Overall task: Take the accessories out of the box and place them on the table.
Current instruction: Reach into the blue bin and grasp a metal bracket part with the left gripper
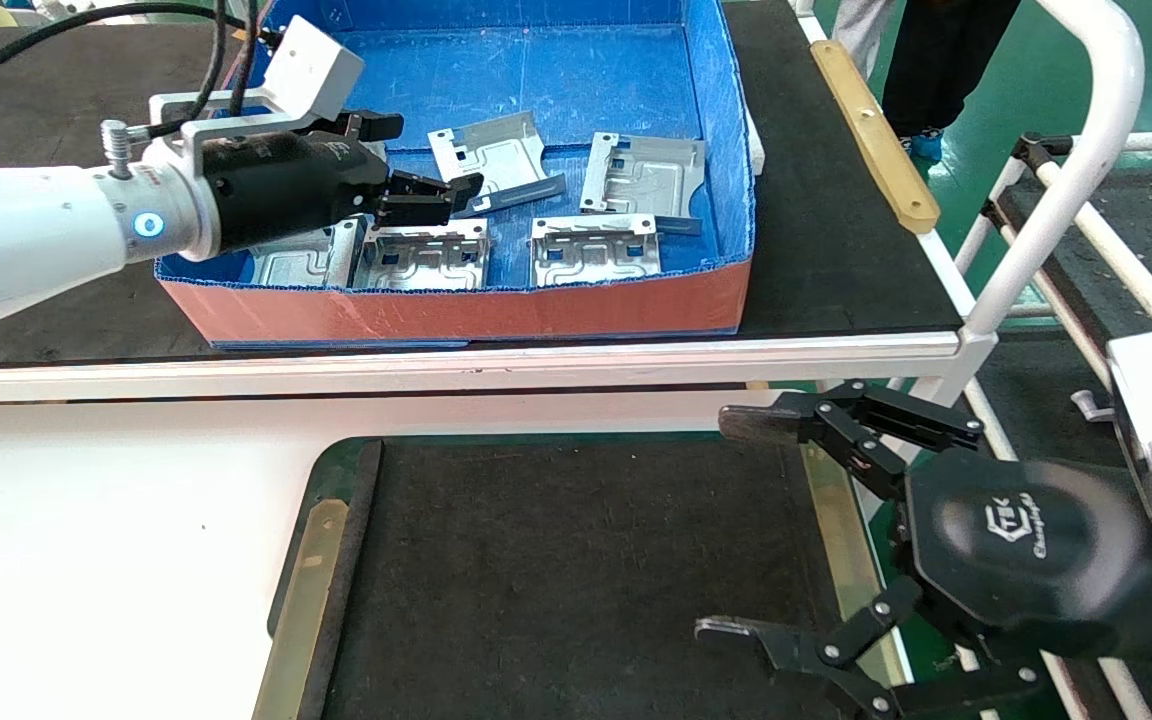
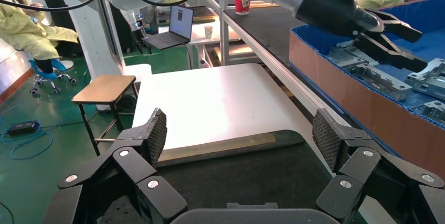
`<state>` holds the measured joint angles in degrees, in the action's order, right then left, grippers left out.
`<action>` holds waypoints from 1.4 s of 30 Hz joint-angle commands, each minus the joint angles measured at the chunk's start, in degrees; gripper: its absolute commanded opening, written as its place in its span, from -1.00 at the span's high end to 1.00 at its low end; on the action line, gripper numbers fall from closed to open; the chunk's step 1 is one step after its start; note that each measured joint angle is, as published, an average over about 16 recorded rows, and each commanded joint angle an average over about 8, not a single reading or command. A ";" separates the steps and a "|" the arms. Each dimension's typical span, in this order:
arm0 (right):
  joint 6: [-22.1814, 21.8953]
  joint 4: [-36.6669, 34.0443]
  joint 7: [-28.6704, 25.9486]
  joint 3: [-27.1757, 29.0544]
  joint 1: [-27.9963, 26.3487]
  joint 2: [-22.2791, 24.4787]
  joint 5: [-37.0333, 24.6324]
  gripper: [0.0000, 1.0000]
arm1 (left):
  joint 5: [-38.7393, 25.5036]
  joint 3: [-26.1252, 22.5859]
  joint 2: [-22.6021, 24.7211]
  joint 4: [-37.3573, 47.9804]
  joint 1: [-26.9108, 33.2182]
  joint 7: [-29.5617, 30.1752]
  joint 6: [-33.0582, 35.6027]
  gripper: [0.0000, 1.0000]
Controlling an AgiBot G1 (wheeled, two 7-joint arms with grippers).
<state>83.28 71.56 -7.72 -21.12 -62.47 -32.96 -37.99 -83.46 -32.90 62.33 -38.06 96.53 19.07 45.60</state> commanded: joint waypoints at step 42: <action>-0.02 -0.02 0.01 0.00 0.01 0.01 0.01 1.00 | 0.16 1.30 15.22 26.87 6.89 -5.02 -13.90 1.00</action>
<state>83.26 71.54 -7.71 -21.12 -62.46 -32.94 -37.98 -83.28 -31.58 77.57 -11.17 103.44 14.04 31.69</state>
